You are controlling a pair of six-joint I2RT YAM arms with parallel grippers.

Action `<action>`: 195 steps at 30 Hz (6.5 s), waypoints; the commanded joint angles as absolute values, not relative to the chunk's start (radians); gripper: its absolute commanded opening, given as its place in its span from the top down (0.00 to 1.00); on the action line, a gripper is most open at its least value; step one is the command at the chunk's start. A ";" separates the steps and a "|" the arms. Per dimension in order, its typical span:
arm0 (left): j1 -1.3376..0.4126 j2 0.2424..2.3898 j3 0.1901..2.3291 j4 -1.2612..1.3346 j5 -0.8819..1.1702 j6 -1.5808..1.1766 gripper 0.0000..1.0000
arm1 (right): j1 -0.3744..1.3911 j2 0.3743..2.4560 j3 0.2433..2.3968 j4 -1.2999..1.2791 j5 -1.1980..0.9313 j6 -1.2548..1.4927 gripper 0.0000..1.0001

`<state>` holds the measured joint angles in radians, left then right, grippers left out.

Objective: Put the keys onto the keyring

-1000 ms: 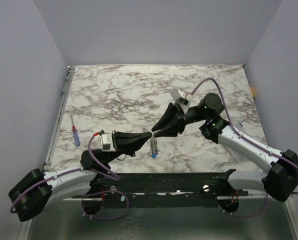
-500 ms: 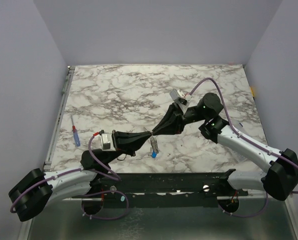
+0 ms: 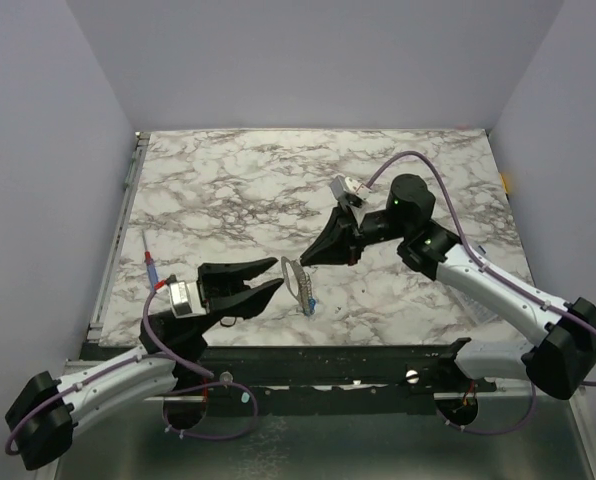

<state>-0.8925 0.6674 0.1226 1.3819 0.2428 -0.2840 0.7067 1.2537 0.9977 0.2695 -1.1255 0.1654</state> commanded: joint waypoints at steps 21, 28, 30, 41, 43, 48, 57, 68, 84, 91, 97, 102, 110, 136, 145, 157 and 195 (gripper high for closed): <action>-0.893 0.735 0.972 -0.413 0.351 0.300 0.65 | 0.811 1.403 1.444 -0.707 -0.752 -0.344 0.99; -0.892 0.821 1.044 -0.553 0.331 0.364 0.62 | 0.824 1.356 1.429 -0.744 -0.732 -0.341 0.99; -0.892 0.840 1.050 -0.553 0.349 0.369 0.63 | 0.825 1.338 1.420 -0.743 -0.751 -0.341 0.99; -0.890 0.956 1.120 -0.562 0.467 0.420 0.74 | 0.863 1.266 1.358 -0.727 -0.769 -0.330 0.99; -0.891 0.972 1.129 -0.568 0.490 0.419 0.75 | 0.866 1.265 1.351 -0.725 -0.763 -0.329 0.99; -0.890 0.987 1.136 -0.574 0.516 0.438 0.78 | 0.871 1.261 1.346 -0.723 -0.762 -0.328 0.99; -0.891 1.018 1.113 -0.561 0.589 0.444 1.00 | 0.877 1.232 1.325 -0.695 -0.779 -0.335 0.99; -0.890 0.897 0.933 -0.208 0.593 0.288 1.00 | 0.877 1.127 1.233 -0.529 -0.712 -0.295 0.69; -0.891 0.682 0.604 0.424 0.473 0.005 1.00 | 0.877 0.864 0.915 0.065 -0.569 -0.069 0.37; -0.890 0.661 0.529 0.604 0.455 -0.088 1.00 | 0.863 0.873 0.853 0.170 -0.591 0.035 0.45; -0.891 0.635 0.464 0.732 0.419 -0.132 1.00 | 0.852 0.886 0.847 0.199 -0.630 0.055 0.55; -0.890 0.628 0.438 0.775 0.413 -0.146 1.00 | 0.850 0.916 0.864 0.207 -0.685 0.057 0.67; -0.890 0.629 0.422 0.800 0.403 -0.149 1.00 | 0.851 0.970 0.894 0.201 -0.756 0.051 0.73; -0.891 0.650 0.406 0.833 0.418 -0.163 1.00 | 0.848 0.947 0.940 0.141 -0.718 0.009 0.68; -0.891 0.653 0.394 0.853 0.416 -0.169 1.00 | 0.849 0.953 0.955 0.133 -0.739 0.009 0.68; -0.891 0.653 0.376 0.896 0.399 -0.186 1.00 | 0.850 0.991 0.961 0.131 -0.764 0.010 0.94; -0.891 0.770 0.829 -0.191 0.411 0.263 0.66 | 0.855 1.119 1.244 -0.582 -0.601 -0.301 0.99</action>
